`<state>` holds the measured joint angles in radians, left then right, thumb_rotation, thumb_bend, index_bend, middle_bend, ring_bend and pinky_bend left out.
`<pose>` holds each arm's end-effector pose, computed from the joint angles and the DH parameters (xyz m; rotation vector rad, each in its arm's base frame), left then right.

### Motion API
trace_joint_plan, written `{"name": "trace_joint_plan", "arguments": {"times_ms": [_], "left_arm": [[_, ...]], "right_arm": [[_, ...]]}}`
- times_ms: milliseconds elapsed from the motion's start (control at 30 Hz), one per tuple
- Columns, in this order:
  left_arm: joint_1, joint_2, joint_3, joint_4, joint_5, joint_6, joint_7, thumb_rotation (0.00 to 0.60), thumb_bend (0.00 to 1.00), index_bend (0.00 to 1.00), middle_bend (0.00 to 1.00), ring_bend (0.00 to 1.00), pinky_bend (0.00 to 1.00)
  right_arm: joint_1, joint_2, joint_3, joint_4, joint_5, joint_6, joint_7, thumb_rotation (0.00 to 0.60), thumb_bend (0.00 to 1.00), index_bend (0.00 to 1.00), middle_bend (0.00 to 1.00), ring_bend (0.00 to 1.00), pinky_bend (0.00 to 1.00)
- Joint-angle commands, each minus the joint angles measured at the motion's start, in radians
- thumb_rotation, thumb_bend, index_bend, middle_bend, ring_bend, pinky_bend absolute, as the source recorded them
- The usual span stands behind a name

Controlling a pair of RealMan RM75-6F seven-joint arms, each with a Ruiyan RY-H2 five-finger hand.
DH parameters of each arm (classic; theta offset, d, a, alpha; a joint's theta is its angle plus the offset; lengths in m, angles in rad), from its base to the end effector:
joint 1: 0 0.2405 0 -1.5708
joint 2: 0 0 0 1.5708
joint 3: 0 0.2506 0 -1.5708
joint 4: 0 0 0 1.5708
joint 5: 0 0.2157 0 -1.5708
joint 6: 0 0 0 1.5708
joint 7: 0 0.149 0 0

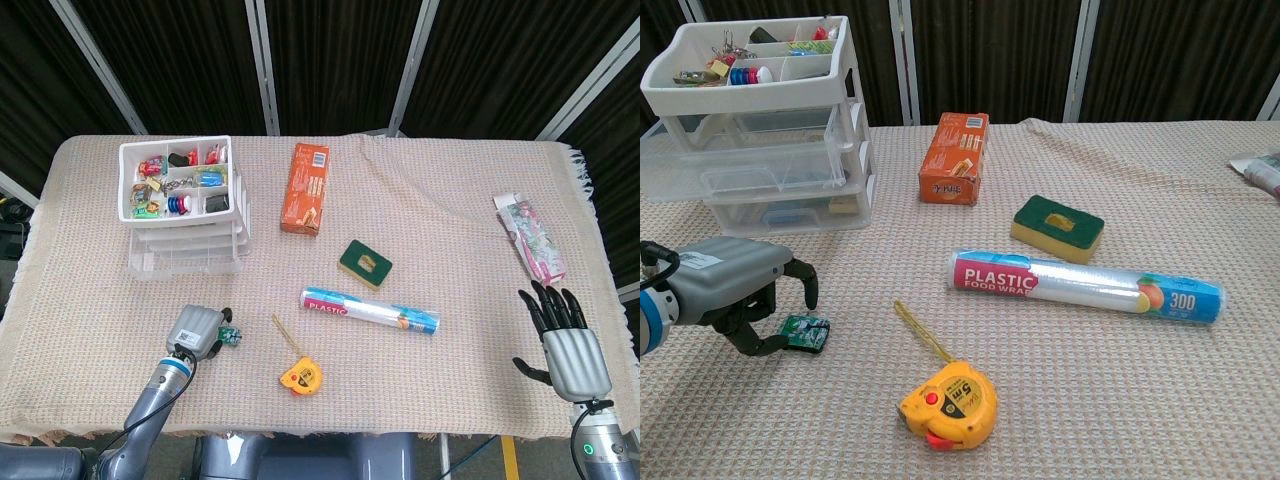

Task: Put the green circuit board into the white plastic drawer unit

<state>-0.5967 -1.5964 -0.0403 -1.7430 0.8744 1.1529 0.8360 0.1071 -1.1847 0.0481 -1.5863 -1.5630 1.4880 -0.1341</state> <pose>-0.1681 0.2544 -0.0494 -1.8943 -0.9668 -0.5632 -0.2942 -0.1918 0.1296 1.4783 -0.7869 0.8869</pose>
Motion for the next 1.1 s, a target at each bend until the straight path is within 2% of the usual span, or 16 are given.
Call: {"name": "trace_joint_plan", "arguments": {"times_ms": [33,567,867,1100], "left_arm": [[0.0,0.006,0.003,-0.005,0.009,-0.002,-0.008,0.6,0.43,0.64,1.0,0.93,0.78],[0.006,0.084,0.017,-0.077,0.088,0.017,-0.059,0.6,0.44,0.66,1.0,0.93,0.78],[0.008,0.15,0.018,-0.163,0.157,0.041,-0.08,0.6,0.44,0.66,1.0,0.93,0.78],[-0.001,0.205,-0.004,-0.27,0.208,0.063,-0.082,0.6,0.44,0.67,1.0,0.93,0.78]], "right_arm": [[0.0,0.0,0.0,0.0,0.0,0.0,0.0,0.6,0.02,0.09,0.0,0.0,0.0],[0.0,0.0,0.0,0.0,0.001,0.0,-0.002,0.6,0.02,0.09,0.0,0.0,0.0],[-0.001,-0.005,0.002,0.003,0.0,0.005,-0.01,0.6,0.01,0.09,0.0,0.0,0.0],[-0.002,-0.009,0.005,0.008,-0.003,0.014,-0.014,0.6,0.02,0.09,0.0,0.0,0.0]]}}
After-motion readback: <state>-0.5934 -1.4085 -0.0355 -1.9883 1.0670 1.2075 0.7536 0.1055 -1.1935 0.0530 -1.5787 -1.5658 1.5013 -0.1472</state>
